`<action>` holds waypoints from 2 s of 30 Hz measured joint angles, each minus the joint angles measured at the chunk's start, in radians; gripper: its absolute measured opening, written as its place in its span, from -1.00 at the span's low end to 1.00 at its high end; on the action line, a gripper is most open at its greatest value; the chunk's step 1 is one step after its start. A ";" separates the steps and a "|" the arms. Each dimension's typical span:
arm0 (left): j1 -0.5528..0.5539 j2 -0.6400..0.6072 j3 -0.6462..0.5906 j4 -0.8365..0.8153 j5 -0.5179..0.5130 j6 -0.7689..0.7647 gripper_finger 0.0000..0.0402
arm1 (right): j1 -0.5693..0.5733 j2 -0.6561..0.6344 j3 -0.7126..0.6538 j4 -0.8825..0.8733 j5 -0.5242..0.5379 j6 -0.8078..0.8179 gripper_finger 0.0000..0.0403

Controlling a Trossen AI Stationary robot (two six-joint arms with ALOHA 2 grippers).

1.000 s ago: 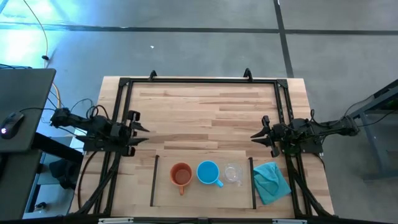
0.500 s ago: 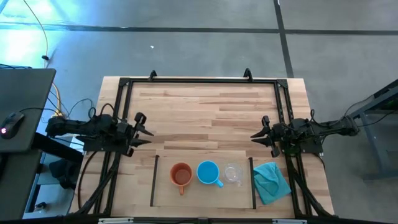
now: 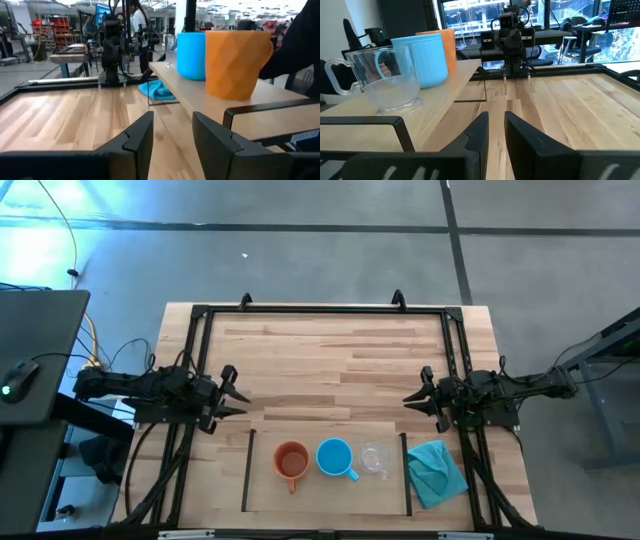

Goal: Stack small to large cups/mugs on shelf
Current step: Return to Home Position

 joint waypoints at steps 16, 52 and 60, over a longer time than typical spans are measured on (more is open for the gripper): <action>0.000 0.001 0.000 -0.006 -0.028 0.027 -0.38 | 0.000 0.000 0.000 0.000 0.000 -0.001 -0.75; 0.000 0.002 0.000 -0.011 -0.052 0.019 -0.38 | 0.000 0.000 0.000 0.000 0.000 -0.001 -0.75; 0.000 0.002 0.000 -0.011 -0.052 0.019 -0.38 | 0.000 0.000 0.000 0.000 0.000 -0.001 -0.75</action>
